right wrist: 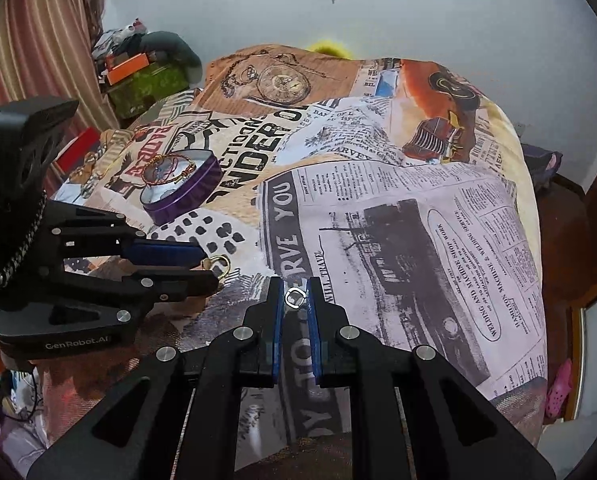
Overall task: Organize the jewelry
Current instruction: 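Grasp the small gold ring on the bed cover with the right tool, then carry the gold ring over the purple heart tin with the right tool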
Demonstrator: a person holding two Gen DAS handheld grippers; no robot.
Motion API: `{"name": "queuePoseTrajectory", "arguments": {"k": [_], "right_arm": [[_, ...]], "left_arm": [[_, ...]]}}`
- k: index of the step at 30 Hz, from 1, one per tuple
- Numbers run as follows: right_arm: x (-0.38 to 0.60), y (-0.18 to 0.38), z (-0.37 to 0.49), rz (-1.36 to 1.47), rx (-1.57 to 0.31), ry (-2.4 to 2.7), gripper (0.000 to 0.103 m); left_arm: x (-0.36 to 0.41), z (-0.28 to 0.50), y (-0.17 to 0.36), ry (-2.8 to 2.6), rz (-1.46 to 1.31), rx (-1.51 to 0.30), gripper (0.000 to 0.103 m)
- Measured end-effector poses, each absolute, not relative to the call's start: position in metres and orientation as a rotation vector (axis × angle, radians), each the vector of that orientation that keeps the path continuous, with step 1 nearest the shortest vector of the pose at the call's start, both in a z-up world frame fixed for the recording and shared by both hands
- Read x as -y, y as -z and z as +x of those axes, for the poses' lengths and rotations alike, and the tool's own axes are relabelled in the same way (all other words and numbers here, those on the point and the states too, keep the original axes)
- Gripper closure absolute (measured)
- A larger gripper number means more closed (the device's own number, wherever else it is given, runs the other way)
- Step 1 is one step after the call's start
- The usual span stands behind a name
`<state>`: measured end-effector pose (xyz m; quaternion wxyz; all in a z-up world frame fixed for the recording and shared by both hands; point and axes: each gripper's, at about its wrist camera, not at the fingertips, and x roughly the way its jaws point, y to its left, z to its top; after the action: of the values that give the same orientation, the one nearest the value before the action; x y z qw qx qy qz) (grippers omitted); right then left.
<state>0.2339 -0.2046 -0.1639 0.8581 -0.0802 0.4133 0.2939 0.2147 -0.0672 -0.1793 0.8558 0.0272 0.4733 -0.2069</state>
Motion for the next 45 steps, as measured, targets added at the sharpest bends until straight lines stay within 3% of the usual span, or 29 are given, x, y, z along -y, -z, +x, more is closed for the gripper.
{"name": "queuePoseTrajectory", "arguments": {"k": [20, 45], "right_arm": [[0.193, 0.148, 0.235, -0.149, -0.839, -0.643, 0.093], [0.098, 0.115, 0.254, -0.145, -0.755, -0.770, 0.093]], "left_arm": [[0.060, 0.205, 0.170, 0.397, 0.065, -0.929, 0.085], [-0.064, 0.197, 0.131, 0.168, -0.031, -0.785, 0.085]]}}
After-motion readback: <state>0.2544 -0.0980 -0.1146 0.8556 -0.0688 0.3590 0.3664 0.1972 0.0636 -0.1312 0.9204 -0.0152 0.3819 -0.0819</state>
